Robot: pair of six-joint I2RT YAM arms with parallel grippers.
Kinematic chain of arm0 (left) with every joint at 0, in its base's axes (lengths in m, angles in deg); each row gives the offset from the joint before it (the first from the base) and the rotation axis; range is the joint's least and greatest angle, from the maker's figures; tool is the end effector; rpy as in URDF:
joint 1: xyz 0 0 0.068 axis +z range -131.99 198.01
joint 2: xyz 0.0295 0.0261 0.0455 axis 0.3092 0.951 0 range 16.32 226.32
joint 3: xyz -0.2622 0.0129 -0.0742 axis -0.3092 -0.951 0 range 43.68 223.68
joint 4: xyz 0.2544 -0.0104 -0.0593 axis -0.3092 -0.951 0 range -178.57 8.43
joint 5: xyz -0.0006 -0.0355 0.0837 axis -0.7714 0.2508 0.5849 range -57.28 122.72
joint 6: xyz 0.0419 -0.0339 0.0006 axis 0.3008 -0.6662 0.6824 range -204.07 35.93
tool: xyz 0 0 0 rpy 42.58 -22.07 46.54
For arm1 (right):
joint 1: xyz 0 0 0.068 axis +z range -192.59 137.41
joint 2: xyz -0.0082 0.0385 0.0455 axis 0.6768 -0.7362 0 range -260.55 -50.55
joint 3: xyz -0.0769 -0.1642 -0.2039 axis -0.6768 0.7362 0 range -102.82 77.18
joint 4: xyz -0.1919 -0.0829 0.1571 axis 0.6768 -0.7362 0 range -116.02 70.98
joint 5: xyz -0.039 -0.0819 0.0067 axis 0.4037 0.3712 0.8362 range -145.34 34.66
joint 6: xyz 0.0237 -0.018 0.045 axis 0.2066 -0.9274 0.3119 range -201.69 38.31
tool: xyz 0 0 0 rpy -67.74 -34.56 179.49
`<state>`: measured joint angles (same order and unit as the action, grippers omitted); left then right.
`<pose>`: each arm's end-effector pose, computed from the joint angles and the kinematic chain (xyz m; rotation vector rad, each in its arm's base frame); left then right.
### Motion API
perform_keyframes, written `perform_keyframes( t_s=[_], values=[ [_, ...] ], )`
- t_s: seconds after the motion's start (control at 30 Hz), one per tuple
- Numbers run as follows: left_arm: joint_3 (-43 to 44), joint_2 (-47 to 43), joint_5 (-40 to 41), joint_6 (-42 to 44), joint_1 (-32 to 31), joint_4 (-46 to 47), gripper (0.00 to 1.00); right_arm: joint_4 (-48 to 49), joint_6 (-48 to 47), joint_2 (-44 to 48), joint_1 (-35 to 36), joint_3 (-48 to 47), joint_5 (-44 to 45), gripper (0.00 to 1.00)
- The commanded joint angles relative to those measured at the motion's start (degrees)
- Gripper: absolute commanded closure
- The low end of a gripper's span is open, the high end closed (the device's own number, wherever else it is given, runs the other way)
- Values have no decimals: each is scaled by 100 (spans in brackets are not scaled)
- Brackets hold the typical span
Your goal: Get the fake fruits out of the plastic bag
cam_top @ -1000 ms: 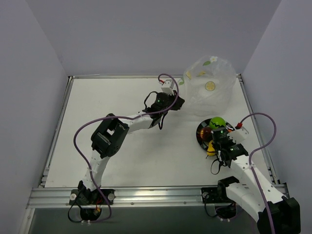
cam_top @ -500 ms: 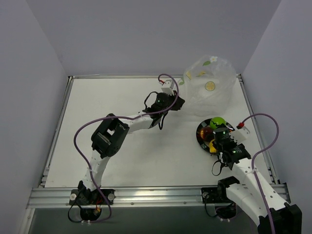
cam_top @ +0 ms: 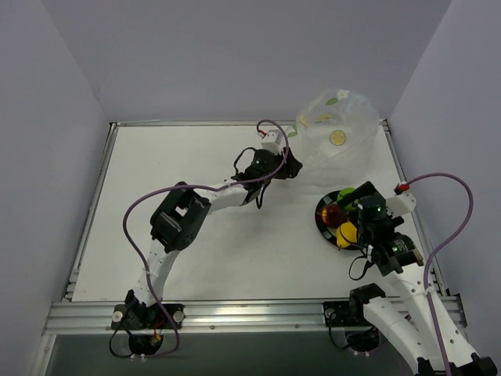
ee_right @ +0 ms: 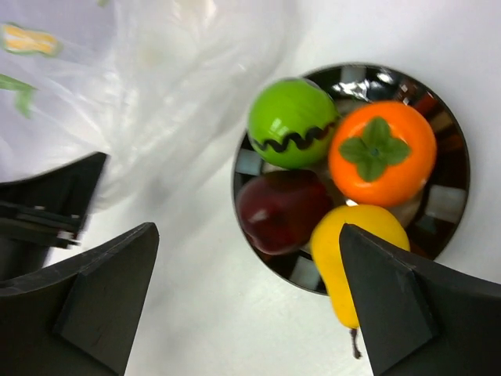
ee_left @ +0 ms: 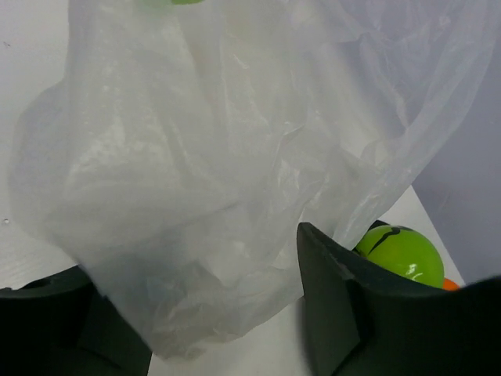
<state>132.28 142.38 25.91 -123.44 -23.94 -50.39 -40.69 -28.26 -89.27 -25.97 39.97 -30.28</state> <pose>0.3801 -0.3475 0.2136 0.1378 1.8140 -1.1425 0.1560 0.0308 0.2903 0.8795 1.7454 0.3800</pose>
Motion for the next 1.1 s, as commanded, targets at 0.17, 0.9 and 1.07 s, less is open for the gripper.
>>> perform_keyframes(
  t_s=[0.17,0.9,1.07],
  values=[
    [-149,-801,-49,26,73,-24,6,725,-772,-179,43,-831,-123,21],
    [-1678,-5737,1727,1687,-137,-4056,6,1367,-2732,1076,60,-1833,-2066,38],
    [-1924,-7205,2392,1582,-199,-5762,6,1359,-2899,1797,52,-2044,-1768,0]
  ],
)
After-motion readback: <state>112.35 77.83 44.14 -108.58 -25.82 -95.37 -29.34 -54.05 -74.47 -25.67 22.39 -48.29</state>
